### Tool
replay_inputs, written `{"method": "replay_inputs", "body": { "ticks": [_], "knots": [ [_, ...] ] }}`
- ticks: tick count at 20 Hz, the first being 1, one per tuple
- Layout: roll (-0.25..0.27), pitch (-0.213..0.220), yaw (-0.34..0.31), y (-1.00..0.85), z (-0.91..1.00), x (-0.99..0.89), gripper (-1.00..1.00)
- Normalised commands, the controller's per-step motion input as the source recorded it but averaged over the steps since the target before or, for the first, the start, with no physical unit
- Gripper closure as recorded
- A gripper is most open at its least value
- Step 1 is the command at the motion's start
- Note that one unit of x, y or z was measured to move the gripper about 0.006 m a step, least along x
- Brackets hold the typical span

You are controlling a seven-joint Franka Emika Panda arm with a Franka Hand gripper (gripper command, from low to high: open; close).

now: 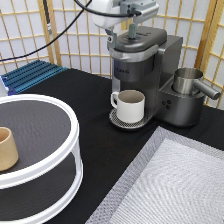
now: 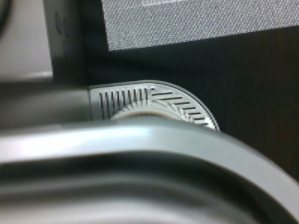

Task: Make coffee

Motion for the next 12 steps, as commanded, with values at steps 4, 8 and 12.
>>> {"method": "replay_inputs", "body": {
  "ticks": [4, 8, 12],
  "knots": [
    [-0.015, -0.002, 0.078, 0.1, -0.77, -0.01, -1.0],
    [-0.076, 0.027, 0.002, -0.05, 0.92, -0.1, -1.0],
    [0.078, -0.011, 0.013, -0.9, 0.85, -0.23, -1.0]
  ]
}}
